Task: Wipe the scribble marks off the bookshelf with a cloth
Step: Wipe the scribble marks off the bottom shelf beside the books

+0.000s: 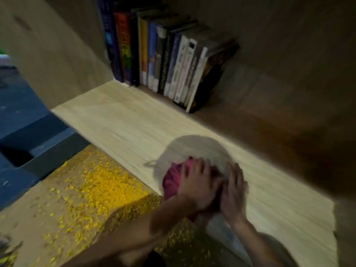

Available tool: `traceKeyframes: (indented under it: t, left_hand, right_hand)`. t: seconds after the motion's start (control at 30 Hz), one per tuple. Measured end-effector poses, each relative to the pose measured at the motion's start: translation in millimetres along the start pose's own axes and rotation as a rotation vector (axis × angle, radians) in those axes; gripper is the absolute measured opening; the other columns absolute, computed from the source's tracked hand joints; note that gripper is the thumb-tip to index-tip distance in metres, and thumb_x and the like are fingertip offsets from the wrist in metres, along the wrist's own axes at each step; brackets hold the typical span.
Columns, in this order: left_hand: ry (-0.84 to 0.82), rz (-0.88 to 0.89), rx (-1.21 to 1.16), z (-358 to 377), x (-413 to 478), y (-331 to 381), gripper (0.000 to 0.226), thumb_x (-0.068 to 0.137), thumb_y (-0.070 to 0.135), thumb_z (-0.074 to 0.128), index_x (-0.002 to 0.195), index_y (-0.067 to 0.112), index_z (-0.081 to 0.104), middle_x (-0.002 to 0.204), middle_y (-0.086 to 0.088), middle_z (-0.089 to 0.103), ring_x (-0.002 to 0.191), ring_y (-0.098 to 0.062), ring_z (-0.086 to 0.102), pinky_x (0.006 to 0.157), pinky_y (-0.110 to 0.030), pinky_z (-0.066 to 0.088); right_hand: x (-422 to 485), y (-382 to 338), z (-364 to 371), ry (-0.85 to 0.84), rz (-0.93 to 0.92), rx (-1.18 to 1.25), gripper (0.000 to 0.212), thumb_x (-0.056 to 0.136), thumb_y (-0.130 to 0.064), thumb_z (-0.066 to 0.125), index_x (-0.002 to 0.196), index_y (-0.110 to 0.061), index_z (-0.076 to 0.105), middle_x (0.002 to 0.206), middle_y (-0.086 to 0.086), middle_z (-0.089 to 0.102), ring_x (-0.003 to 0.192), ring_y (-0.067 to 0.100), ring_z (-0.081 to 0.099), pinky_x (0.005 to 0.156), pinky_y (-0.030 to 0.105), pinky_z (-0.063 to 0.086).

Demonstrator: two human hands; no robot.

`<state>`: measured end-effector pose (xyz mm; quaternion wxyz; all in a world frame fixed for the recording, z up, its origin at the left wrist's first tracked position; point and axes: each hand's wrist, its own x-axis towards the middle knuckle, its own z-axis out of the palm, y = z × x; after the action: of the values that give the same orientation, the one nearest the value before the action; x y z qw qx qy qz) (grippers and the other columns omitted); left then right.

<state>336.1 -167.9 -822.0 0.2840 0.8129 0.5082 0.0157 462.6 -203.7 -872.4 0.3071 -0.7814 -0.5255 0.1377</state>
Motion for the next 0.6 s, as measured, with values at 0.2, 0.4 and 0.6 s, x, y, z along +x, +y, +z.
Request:
traceKeyframes:
  t: [0.2,0.4,0.6]
  left_hand:
    - [0.052,0.227,0.243,3.6,23.3,-29.4,0.092,0.079,0.079,0.006,0.151,0.025,0.023,0.160,-0.007,0.013,0.147,-0.029,0.002,0.114,-0.056,-0.004]
    - [0.262,-0.126,0.243,-66.3,70.2,-134.4,0.069,0.086,0.069,0.021,0.147,0.037,0.031,0.159,-0.003,0.017,0.147,-0.026,0.005,0.112,-0.058,-0.007]
    - [0.296,-0.399,0.140,-75.6,32.7,-163.5,0.046,0.096,0.058,0.027,0.142,0.051,0.030,0.157,-0.002,0.016,0.144,-0.037,0.000,0.106,-0.073,-0.001]
  right_hand:
    - [-0.8,-1.4,2.6,0.015,-0.050,-0.172,0.066,0.087,-0.038,0.022,0.138,-0.002,0.046,0.141,0.024,0.043,0.131,0.044,0.039,0.103,0.061,0.027]
    - [-1.2,-14.1,5.4,-0.077,0.048,-0.324,0.072,0.083,-0.053,0.021,0.145,-0.021,0.039,0.156,0.004,0.027,0.146,0.024,0.015,0.114,0.042,0.005]
    - [-0.9,-29.7,2.2,-0.253,0.122,-0.533,0.056,0.100,-0.043,0.029,0.151,-0.027,0.014,0.161,-0.001,-0.001,0.147,0.020,-0.005,0.117,0.042,0.001]
